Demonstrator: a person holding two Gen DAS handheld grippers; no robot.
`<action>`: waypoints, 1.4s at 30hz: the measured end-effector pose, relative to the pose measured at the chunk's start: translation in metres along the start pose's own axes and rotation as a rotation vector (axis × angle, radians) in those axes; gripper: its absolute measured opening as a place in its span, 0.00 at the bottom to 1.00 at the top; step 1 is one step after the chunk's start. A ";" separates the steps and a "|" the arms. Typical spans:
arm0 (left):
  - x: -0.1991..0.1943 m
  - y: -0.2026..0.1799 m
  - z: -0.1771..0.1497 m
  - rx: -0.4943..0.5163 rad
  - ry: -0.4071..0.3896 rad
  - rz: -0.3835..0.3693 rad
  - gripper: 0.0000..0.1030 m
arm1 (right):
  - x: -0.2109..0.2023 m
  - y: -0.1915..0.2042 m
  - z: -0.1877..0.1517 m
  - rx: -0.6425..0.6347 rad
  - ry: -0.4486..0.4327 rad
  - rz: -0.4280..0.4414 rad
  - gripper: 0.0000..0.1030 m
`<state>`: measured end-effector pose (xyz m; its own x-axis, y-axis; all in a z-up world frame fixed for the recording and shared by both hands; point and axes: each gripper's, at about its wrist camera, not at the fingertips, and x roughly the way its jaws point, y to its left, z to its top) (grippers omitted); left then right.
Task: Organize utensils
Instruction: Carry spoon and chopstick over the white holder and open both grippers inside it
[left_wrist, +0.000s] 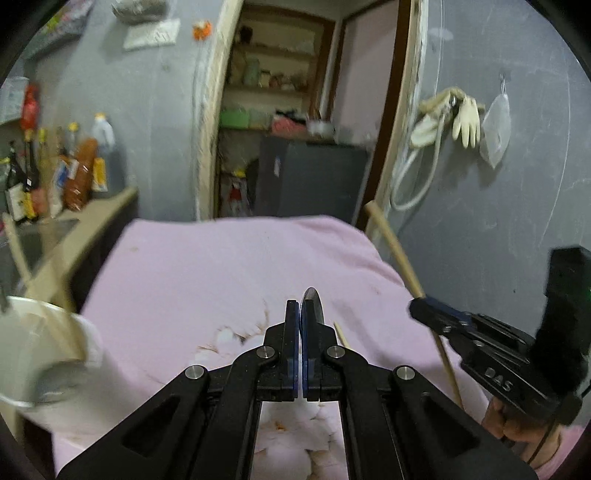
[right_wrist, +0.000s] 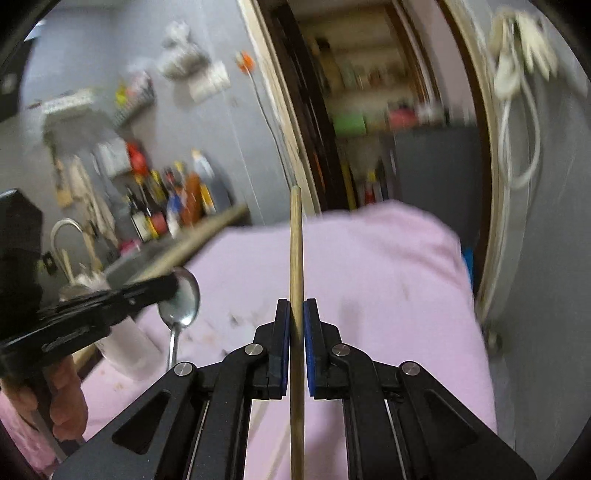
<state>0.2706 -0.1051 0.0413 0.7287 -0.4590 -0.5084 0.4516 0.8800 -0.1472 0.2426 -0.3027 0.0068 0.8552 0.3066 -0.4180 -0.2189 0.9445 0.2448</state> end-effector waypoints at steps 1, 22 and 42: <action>-0.010 0.002 0.001 0.005 -0.016 0.003 0.00 | -0.008 0.008 0.001 -0.019 -0.055 -0.002 0.05; -0.182 0.081 0.032 0.022 -0.472 0.381 0.00 | -0.031 0.142 0.040 -0.117 -0.539 0.176 0.05; -0.170 0.186 0.007 -0.121 -0.502 0.649 0.00 | 0.031 0.204 0.051 0.046 -0.568 0.314 0.05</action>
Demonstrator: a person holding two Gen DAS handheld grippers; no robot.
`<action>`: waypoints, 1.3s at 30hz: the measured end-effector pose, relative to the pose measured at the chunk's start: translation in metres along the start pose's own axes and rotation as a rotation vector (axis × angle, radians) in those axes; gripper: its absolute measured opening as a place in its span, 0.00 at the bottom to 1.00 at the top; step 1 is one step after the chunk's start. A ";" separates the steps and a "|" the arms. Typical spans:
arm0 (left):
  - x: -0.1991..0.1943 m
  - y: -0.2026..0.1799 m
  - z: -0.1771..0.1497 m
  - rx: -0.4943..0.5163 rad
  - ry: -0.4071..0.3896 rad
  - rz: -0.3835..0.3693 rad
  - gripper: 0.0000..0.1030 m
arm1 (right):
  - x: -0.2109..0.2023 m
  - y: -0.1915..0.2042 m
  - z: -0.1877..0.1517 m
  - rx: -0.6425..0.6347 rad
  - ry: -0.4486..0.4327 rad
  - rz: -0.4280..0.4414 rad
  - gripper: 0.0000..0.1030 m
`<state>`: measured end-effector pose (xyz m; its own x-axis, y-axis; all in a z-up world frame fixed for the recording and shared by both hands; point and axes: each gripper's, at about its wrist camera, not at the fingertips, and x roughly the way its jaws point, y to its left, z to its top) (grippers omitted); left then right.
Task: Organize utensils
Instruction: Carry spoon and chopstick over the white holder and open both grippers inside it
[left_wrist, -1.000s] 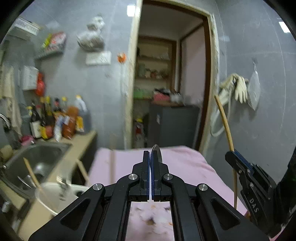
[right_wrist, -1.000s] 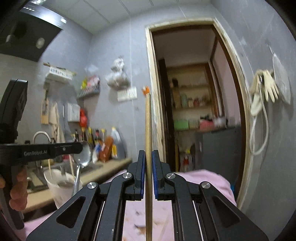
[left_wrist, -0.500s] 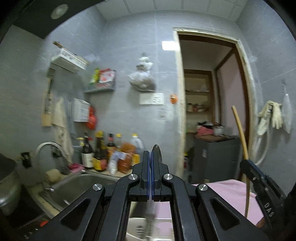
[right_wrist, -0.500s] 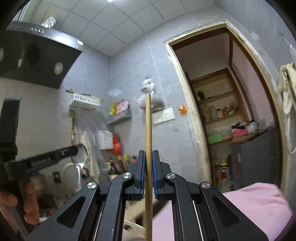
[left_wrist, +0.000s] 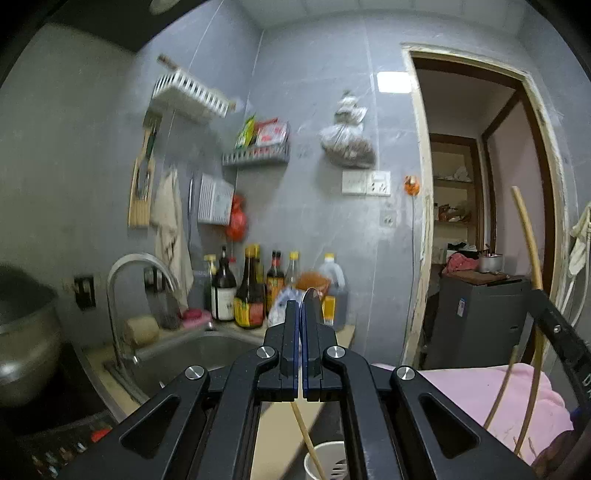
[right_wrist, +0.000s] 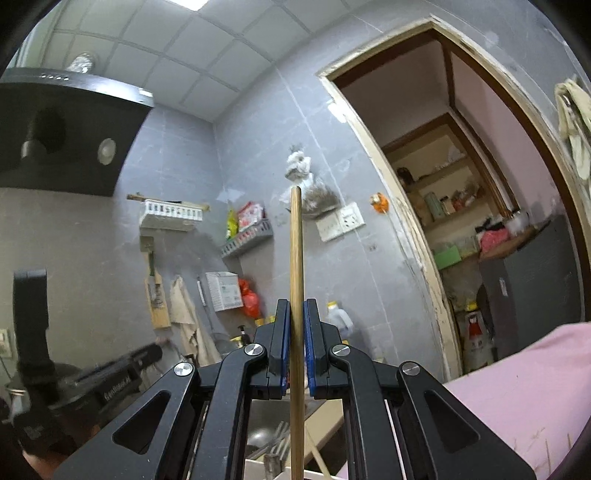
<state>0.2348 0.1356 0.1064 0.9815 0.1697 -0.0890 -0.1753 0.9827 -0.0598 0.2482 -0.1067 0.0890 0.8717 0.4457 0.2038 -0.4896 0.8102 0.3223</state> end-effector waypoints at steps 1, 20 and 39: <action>0.004 0.001 -0.003 -0.006 0.010 0.002 0.00 | 0.002 -0.001 -0.002 -0.002 0.001 -0.011 0.05; 0.023 -0.006 -0.030 -0.013 0.064 -0.015 0.00 | 0.019 0.000 -0.030 -0.033 0.031 -0.111 0.05; 0.035 -0.012 -0.052 0.051 0.139 -0.106 0.00 | 0.011 0.012 -0.056 -0.175 0.110 -0.123 0.05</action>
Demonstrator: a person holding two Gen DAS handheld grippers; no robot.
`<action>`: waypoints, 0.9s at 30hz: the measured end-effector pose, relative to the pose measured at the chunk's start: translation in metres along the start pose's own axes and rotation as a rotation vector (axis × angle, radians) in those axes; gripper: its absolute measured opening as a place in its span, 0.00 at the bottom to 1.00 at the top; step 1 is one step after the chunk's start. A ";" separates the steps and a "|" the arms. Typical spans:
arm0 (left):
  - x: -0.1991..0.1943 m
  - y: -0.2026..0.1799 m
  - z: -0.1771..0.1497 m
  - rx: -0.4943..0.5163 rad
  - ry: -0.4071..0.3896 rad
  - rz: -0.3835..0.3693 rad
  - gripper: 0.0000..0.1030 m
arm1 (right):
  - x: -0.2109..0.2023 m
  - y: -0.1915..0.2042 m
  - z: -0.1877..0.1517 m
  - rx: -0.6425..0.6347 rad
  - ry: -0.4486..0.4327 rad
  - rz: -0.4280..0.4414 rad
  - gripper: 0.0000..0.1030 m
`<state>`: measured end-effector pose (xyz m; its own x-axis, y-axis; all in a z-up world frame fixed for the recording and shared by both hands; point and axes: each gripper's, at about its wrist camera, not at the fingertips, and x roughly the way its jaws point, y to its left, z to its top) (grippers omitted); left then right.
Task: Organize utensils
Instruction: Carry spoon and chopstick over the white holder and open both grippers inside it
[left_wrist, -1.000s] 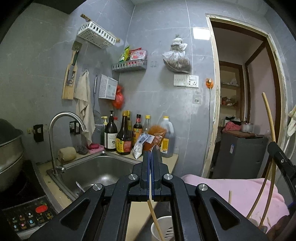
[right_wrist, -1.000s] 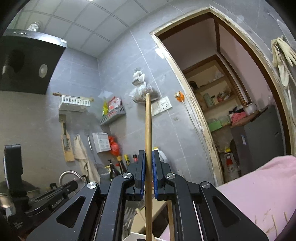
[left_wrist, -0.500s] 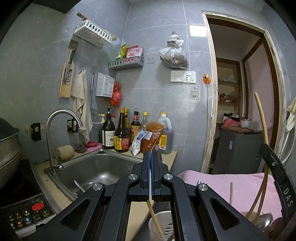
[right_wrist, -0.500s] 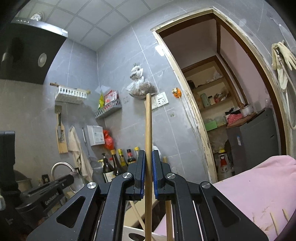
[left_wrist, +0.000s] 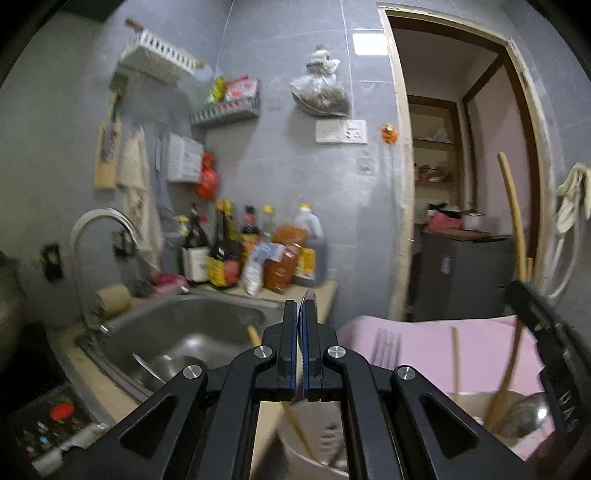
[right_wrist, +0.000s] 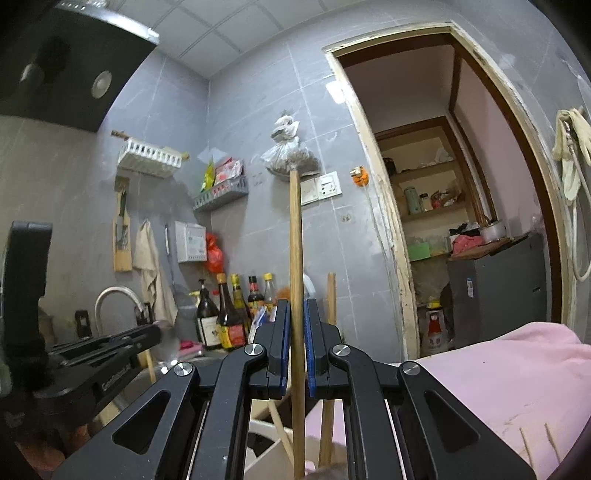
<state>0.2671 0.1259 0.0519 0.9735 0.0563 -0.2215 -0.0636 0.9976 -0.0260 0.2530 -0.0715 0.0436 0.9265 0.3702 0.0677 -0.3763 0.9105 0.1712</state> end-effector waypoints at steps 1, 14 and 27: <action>0.001 0.001 0.000 -0.011 0.009 -0.009 0.00 | -0.001 0.001 -0.001 -0.011 0.011 0.004 0.05; -0.013 0.012 0.012 -0.180 0.066 -0.157 0.19 | -0.026 -0.008 0.006 -0.045 0.027 0.031 0.10; -0.066 -0.038 0.041 -0.104 -0.069 -0.279 0.54 | -0.077 -0.056 0.052 -0.064 -0.053 -0.027 0.46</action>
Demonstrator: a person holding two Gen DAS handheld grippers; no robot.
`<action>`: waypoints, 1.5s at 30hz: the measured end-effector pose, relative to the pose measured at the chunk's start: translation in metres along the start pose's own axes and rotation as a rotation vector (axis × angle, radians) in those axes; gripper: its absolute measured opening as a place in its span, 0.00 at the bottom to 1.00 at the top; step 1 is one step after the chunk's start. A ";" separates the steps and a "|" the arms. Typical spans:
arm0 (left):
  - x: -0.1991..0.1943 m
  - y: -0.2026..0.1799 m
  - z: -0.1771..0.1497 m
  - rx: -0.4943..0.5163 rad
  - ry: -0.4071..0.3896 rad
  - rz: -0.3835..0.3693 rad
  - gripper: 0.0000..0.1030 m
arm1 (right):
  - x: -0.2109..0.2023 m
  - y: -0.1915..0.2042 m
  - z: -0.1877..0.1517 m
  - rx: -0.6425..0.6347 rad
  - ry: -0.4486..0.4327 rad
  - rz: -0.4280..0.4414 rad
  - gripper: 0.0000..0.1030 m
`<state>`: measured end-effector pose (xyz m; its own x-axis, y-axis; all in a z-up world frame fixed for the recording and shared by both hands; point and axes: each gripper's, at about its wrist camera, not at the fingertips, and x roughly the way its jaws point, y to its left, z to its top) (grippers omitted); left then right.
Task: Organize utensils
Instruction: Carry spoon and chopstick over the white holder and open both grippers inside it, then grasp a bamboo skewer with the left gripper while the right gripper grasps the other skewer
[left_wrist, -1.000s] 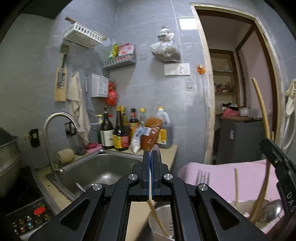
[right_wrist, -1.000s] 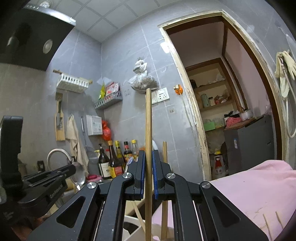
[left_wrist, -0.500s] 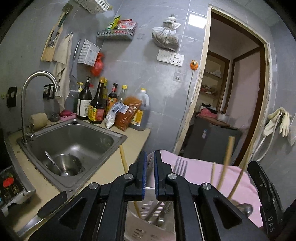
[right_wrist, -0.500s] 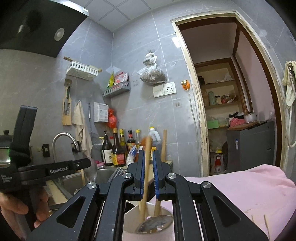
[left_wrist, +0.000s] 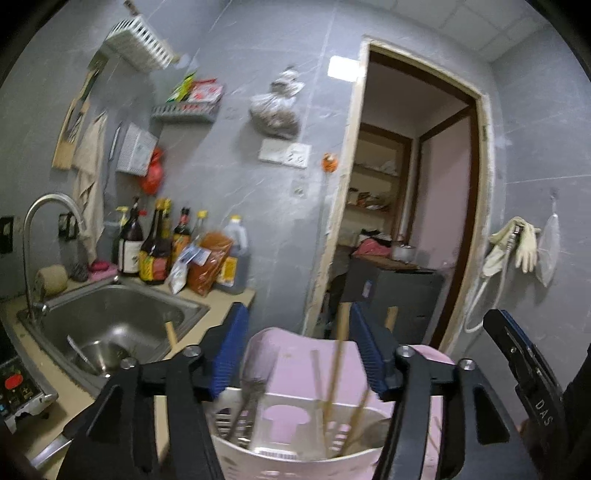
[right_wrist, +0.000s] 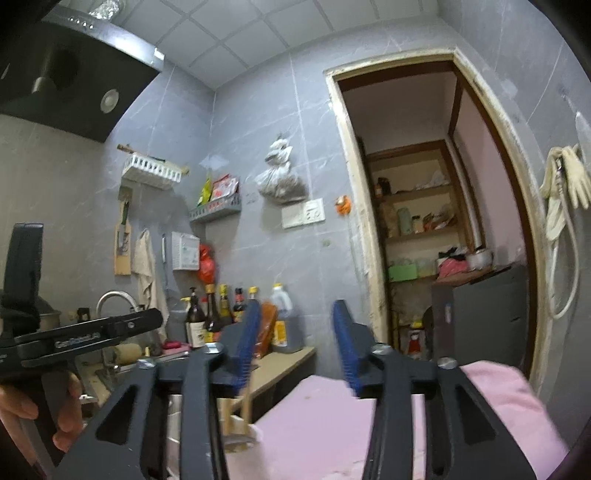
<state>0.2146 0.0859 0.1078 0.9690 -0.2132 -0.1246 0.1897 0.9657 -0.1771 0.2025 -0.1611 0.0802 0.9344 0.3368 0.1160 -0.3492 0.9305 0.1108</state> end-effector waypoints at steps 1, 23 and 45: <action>-0.001 -0.006 0.001 0.007 -0.006 -0.012 0.57 | -0.005 -0.006 0.004 -0.003 -0.007 -0.013 0.49; 0.035 -0.142 -0.066 0.139 0.193 -0.219 0.87 | -0.082 -0.121 0.011 -0.086 0.088 -0.210 0.95; 0.133 -0.170 -0.147 0.126 0.749 -0.308 0.67 | -0.014 -0.202 -0.063 0.148 0.712 -0.113 0.66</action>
<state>0.2878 -0.1284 -0.0225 0.5163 -0.4705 -0.7156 0.4897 0.8477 -0.2041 0.2641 -0.3450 -0.0066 0.7672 0.2988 -0.5676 -0.2067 0.9528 0.2223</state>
